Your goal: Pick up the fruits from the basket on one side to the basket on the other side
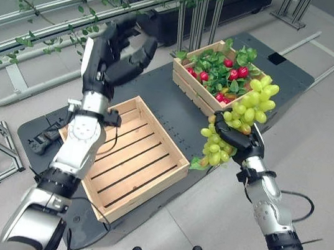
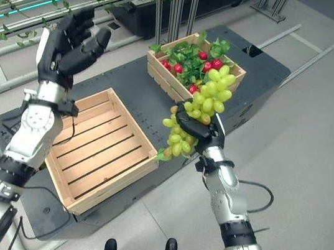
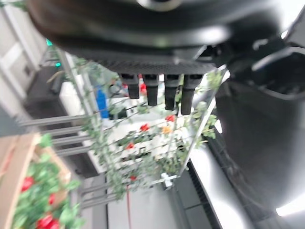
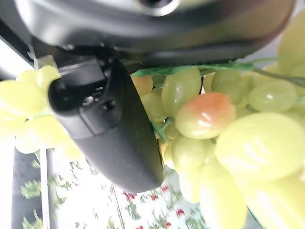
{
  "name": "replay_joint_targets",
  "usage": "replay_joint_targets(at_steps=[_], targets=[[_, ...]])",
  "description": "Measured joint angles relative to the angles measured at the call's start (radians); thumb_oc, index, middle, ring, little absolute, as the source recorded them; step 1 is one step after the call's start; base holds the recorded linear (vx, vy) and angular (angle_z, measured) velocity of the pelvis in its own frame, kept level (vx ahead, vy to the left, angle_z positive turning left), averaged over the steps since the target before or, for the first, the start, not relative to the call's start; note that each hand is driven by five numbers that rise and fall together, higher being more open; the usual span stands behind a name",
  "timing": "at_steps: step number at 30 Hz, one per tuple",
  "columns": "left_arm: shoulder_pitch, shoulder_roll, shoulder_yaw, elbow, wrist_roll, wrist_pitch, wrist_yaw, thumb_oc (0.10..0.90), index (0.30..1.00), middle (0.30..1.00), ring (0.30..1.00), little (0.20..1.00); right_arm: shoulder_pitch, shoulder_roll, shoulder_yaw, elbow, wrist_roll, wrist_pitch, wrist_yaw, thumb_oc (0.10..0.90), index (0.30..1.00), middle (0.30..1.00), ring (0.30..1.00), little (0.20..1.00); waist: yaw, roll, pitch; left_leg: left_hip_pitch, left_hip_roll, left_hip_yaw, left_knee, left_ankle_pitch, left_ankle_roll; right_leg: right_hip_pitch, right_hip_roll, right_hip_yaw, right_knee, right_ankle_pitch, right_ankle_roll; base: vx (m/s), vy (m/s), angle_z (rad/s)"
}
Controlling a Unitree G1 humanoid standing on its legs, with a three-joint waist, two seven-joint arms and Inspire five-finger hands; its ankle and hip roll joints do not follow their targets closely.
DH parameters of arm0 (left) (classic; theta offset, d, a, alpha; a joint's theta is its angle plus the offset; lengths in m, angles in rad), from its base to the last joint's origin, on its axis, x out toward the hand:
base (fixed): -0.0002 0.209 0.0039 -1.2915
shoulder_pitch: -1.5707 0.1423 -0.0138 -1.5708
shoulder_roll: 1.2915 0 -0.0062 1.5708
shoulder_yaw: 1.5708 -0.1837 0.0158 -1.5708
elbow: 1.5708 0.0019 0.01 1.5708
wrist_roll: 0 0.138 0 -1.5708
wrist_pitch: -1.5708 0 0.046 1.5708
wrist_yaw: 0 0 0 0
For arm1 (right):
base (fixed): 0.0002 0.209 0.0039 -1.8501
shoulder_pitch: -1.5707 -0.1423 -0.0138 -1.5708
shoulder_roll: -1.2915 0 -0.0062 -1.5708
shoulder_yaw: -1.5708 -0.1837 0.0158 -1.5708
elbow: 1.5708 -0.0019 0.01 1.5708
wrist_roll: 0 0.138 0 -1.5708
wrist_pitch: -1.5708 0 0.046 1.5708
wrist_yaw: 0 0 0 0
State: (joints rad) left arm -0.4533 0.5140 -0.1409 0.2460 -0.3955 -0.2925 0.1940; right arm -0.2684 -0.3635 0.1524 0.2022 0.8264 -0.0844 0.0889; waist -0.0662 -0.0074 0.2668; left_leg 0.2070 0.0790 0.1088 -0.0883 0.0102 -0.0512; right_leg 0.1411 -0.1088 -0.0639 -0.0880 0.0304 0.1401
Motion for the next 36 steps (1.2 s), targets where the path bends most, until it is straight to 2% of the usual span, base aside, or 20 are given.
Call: replay_joint_targets(at_steps=[9, 11, 13, 15, 18, 19, 20, 21, 22, 23, 24, 25, 26, 27, 28, 29, 31, 32, 34, 36], targets=[[0.254, -0.163, -0.001, -0.050, -0.013, -0.008, -0.031, 0.800, 0.900, 0.900, 0.900, 0.900, 0.181, 0.025, -0.028, -0.006, -0.038, -0.013, 0.003, 0.400, 0.300, 0.300, 0.300, 0.300, 0.000, -0.009, -0.022, 0.001, -0.003, 0.001, 0.000, 0.000, 0.000, -0.032, 0.007, 0.062, 0.000, 0.023, -0.002, -0.05, 0.024, -0.18], [0.275, -0.165, -0.001, -0.032, -0.031, -0.008, -0.025, 0.800, 0.900, 0.900, 0.900, 0.900, 0.177, 0.026, -0.027, -0.007, -0.037, -0.013, 0.003, 0.400, 0.300, 0.300, 0.300, 0.300, 0.005, -0.017, -0.022, -0.008, -0.013, -0.046, 0.019, -0.009, 0.008, -0.059, 0.005, 0.106, 0.008, 0.037, 0.001, -0.11, 0.182, -0.70], [0.317, -0.170, 0.004, -0.016, -0.051, -0.009, -0.003, 0.800, 0.900, 0.900, 0.900, 0.900, 0.168, 0.038, -0.015, -0.007, -0.035, -0.013, 0.004, 0.400, 0.300, 0.300, 0.300, 0.300, 0.048, -0.049, -0.025, -0.043, -0.084, -0.222, 0.098, -0.071, 0.079, -0.093, -0.018, 0.227, 0.022, 0.047, 0.000, -0.16, 0.253, -1.31], [0.340, -0.171, 0.002, -0.007, -0.051, -0.008, -0.008, 0.800, 0.900, 0.900, 0.900, 0.900, 0.161, 0.056, -0.018, -0.002, -0.035, -0.030, 0.004, 0.400, 0.300, 0.300, 0.300, 0.300, 0.052, -0.041, -0.035, -0.051, -0.127, -0.257, 0.083, -0.064, 0.073, -0.126, -0.016, 0.273, 0.036, 0.055, 0.012, -0.19, 0.173, -1.24], [0.329, -0.164, -0.001, 0.001, -0.050, -0.009, -0.015, 0.800, 0.900, 0.900, 0.900, 0.900, 0.196, 0.107, -0.018, -0.003, -0.033, -0.063, 0.003, 0.400, 0.300, 0.300, 0.300, 0.300, 0.010, -0.092, -0.059, -0.088, -0.169, -0.201, 0.130, -0.069, 0.096, -0.179, -0.068, 0.265, 0.044, 0.051, 0.019, -0.22, 0.093, -0.60], [0.329, -0.160, -0.001, 0.001, -0.050, -0.009, -0.018, 0.800, 0.900, 0.900, 0.900, 0.900, 0.201, 0.113, -0.017, -0.002, -0.033, -0.063, 0.003, 0.400, 0.300, 0.300, 0.300, 0.300, 0.000, -0.099, -0.061, -0.094, -0.175, -0.188, 0.135, -0.068, 0.102, -0.187, -0.077, 0.259, 0.044, 0.052, 0.016, -0.28, 0.077, -0.60], [0.331, -0.145, -0.003, 0.006, -0.051, -0.010, -0.014, 0.800, 0.900, 0.900, 0.900, 0.900, 0.204, 0.131, -0.015, 0.009, -0.032, -0.063, 0.004, 0.400, 0.300, 0.300, 0.300, 0.300, 0.000, -0.107, -0.063, -0.099, -0.176, -0.138, 0.149, -0.071, 0.108, -0.219, -0.085, 0.183, 0.069, 0.116, -0.014, -0.24, 0.061, -0.77], [0.331, -0.139, -0.001, 0.012, -0.053, -0.010, -0.007, 0.800, 0.900, 0.900, 0.900, 0.900, 0.201, 0.140, -0.011, 0.018, -0.032, -0.063, 0.005, 0.400, 0.300, 0.300, 0.300, 0.300, 0.008, -0.106, -0.063, -0.101, -0.172, -0.104, 0.155, -0.073, 0.110, -0.229, -0.077, 0.139, 0.064, 0.165, 0.012, -0.33, 0.089, -1.21], [0.331, -0.126, 0.010, 0.015, -0.068, -0.010, 0.000, 0.800, 0.900, 0.900, 0.900, 0.900, 0.183, 0.145, 0.007, 0.033, -0.030, -0.063, 0.005, 0.400, 0.300, 0.300, 0.300, 0.300, 0.020, -0.101, -0.061, -0.115, -0.162, -0.057, 0.164, -0.079, 0.116, -0.247, -0.055, 0.102, 0.027, 0.251, 0.003, -0.33, 0.102, -1.48], [0.328, -0.116, 0.027, 0.015, -0.088, -0.010, 0.001, 0.800, 0.900, 0.900, 0.900, 0.900, 0.155, 0.143, 0.022, 0.044, -0.029, -0.063, 0.007, 0.400, 0.300, 0.300, 0.300, 0.300, 0.035, -0.081, -0.048, -0.137, -0.137, -0.008, 0.163, -0.079, 0.119, -0.279, -0.030, 0.098, 0.001, 0.347, 0.016, -0.34, 0.077, -1.28], [0.313, -0.126, 0.036, 0.040, -0.094, -0.011, -0.003, 0.800, 0.900, 0.900, 0.900, 0.900, 0.153, 0.141, 0.019, 0.047, -0.027, -0.064, 0.010, 0.400, 0.300, 0.300, 0.300, 0.300, 0.020, -0.050, -0.032, -0.136, -0.113, 0.003, 0.154, -0.066, 0.125, -0.301, -0.014, 0.054, 0.099, 0.291, 0.020, -0.28, 0.024, -0.90], [0.322, -0.158, 0.037, 0.048, -0.097, -0.011, -0.004, 0.800, 0.900, 0.900, 0.900, 0.900, 0.171, 0.121, 0.018, 0.057, -0.023, -0.063, 0.010, 0.400, 0.300, 0.300, 0.300, 0.300, 0.034, 0.000, -0.035, -0.115, -0.068, 0.022, 0.132, -0.054, 0.120, -0.315, 0.006, -0.016, 0.283, 0.146, -0.039, -0.19, -0.028, -0.52], [0.337, -0.168, 0.039, 0.037, -0.100, -0.016, 0.001, 0.800, 0.900, 0.900, 0.900, 0.900, 0.173, 0.113, 0.022, 0.062, -0.024, -0.061, 0.010, 0.400, 0.300, 0.300, 0.300, 0.300, 0.049, 0.017, -0.037, -0.100, -0.049, 0.050, 0.117, -0.049, 0.114, -0.314, 0.011, -0.056, 0.370, 0.092, -0.052, -0.13, -0.116, -0.88], [0.351, -0.169, 0.041, 0.024, -0.099, -0.029, 0.013, 0.800, 0.900, 0.900, 0.900, 0.900, 0.174, 0.108, 0.025, 0.062, -0.023, -0.060, 0.014, 0.400, 0.300, 0.300, 0.300, 0.300, 0.089, 0.027, -0.035, -0.084, -0.031, 0.087, 0.109, -0.044, 0.106, -0.302, -0.004, -0.095, 0.470, 0.013, -0.056, -0.10, -0.244, -0.90], [0.352, -0.168, 0.048, 0.017, -0.100, -0.031, 0.027, 0.800, 0.900, 0.900, 0.900, 0.900, 0.173, 0.108, 0.025, 0.060, -0.024, -0.060, 0.027, 0.400, 0.300, 0.300, 0.300, 0.300, 0.103, 0.020, -0.038, -0.088, -0.029, 0.100, 0.110, -0.040, 0.100, -0.270, -0.025, -0.117, 0.489, -0.050, -0.048, -0.09, -0.276, -0.71], [0.354, -0.169, 0.054, 0.015, -0.101, -0.032, 0.036, 0.800, 0.900, 0.900, 0.900, 0.900, 0.172, 0.108, 0.025, 0.059, -0.024, -0.060, 0.034, 0.400, 0.300, 0.300, 0.300, 0.300, 0.107, 0.019, -0.038, -0.090, -0.028, 0.105, 0.110, -0.037, 0.096, -0.243, -0.033, -0.115, 0.464, -0.071, -0.046, -0.08, -0.234, -0.43], [0.371, -0.171, 0.084, 0.009, -0.131, -0.045, 0.069, 0.800, 0.900, 0.900, 0.900, 0.900, 0.175, 0.109, 0.060, 0.062, -0.024, -0.061, 0.056, 0.400, 0.300, 0.300, 0.300, 0.300, 0.137, -0.002, -0.048, -0.089, -0.033, 0.146, 0.088, -0.020, 0.070, -0.129, -0.040, -0.127, 0.242, -0.090, -0.048, -0.10, -0.121, -0.57], [0.370, -0.175, 0.089, 0.009, -0.146, -0.045, 0.080, 0.800, 0.900, 0.900, 0.900, 0.900, 0.172, 0.110, 0.072, 0.065, -0.024, -0.061, 0.055, 0.400, 0.300, 0.300, 0.300, 0.300, 0.140, -0.013, -0.053, -0.089, -0.038, 0.149, 0.075, -0.009, 0.060, -0.105, -0.035, -0.104, 0.173, -0.088, -0.017, -0.11, -0.103, -0.42], [0.372, -0.201, 0.080, 0.010, -0.183, -0.046, 0.092, 0.800, 0.900, 0.900, 0.900, 0.900, 0.175, 0.101, 0.089, 0.068, -0.026, -0.061, 0.054, 0.400, 0.300, 0.300, 0.300, 0.300, 0.136, 0.004, -0.055, -0.081, -0.010, 0.096, 0.036, 0.022, 0.029, -0.054, 0.020, -0.105, 0.045, -0.011, -0.044, -0.07, -0.094, -0.15], [0.378, -0.227, 0.060, 0.008, -0.191, -0.052, 0.091, 0.800, 0.900, 0.900, 0.900, 0.900, 0.184, 0.094, 0.086, 0.068, -0.026, -0.061, 0.053, 0.400, 0.300, 0.300, 0.300, 0.300, 0.135, 0.002, -0.057, -0.075, 0.006, 0.072, 0.014, 0.037, 0.010, -0.039, 0.050, -0.104, -0.001, 0.016, -0.064, -0.04, -0.105, -0.15]])
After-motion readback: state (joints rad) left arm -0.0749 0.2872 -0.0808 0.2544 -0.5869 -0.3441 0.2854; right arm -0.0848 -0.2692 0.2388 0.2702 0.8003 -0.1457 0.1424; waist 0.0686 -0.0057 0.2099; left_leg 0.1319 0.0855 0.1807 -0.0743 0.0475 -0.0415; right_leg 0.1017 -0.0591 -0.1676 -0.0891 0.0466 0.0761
